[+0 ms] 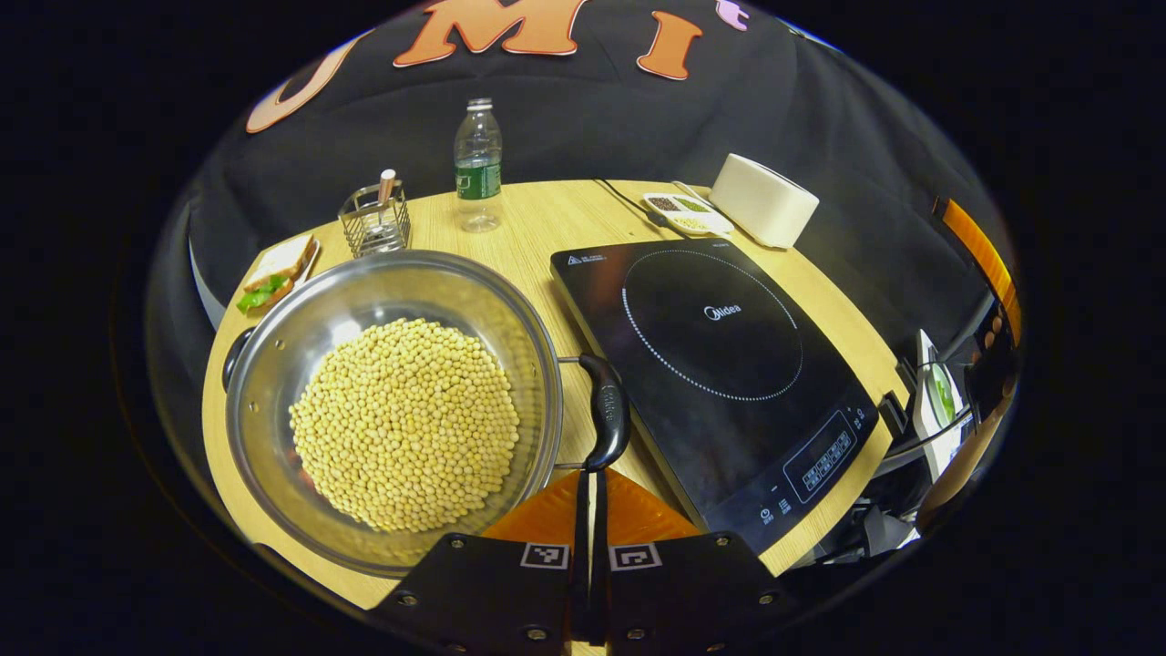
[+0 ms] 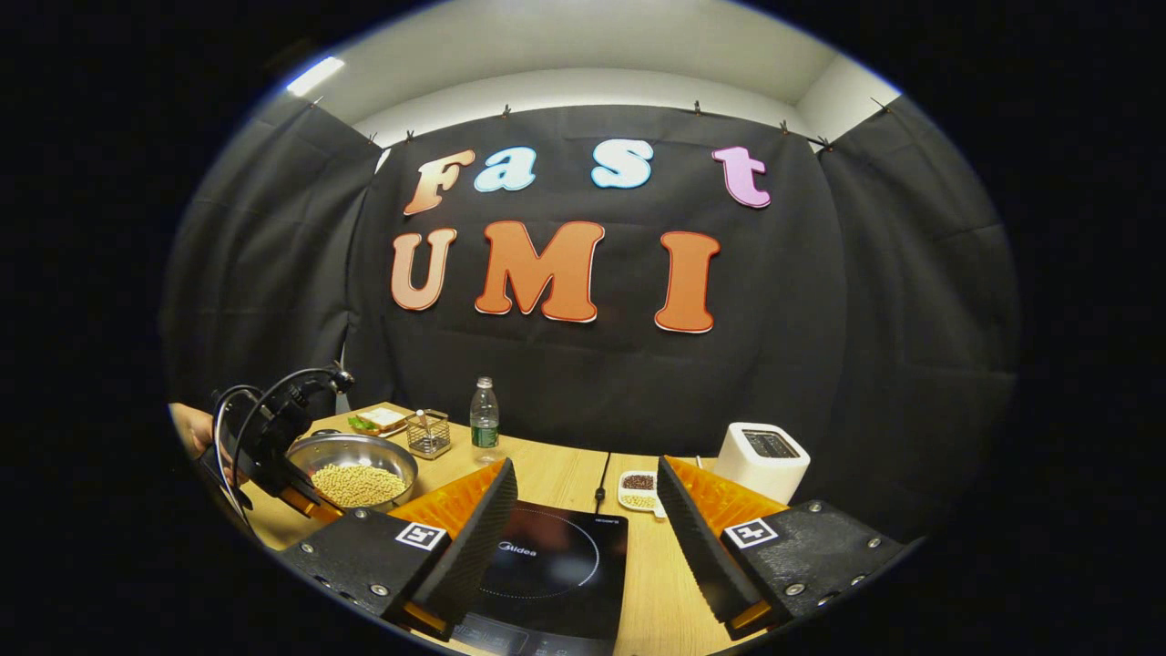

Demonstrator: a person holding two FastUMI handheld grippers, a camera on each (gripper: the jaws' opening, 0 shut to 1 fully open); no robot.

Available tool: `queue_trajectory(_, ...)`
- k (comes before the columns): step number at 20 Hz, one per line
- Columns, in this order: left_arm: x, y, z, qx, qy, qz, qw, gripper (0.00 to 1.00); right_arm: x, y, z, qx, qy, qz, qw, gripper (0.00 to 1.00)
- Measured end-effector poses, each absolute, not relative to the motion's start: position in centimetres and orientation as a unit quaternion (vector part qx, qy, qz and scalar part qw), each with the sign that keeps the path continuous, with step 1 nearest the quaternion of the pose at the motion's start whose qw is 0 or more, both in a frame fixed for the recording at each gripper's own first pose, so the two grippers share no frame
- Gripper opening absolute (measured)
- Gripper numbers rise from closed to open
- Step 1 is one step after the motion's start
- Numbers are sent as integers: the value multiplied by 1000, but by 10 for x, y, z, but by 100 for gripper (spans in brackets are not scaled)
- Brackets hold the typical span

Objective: First push the handle of the pot to place it horizontally, then grasp the pot with both hands and set it on the induction cooktop.

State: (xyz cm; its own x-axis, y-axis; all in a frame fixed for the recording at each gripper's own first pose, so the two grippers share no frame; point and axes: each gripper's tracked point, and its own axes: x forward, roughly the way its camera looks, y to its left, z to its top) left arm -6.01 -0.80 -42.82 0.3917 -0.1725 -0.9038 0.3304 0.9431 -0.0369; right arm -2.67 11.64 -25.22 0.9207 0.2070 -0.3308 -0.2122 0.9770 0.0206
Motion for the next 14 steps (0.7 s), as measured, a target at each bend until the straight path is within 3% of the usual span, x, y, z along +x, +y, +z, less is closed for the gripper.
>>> queue_trajectory(14,-4,-21,-429,27,484,-111,867,1,-28,95,-261,15,191,88,978,95)
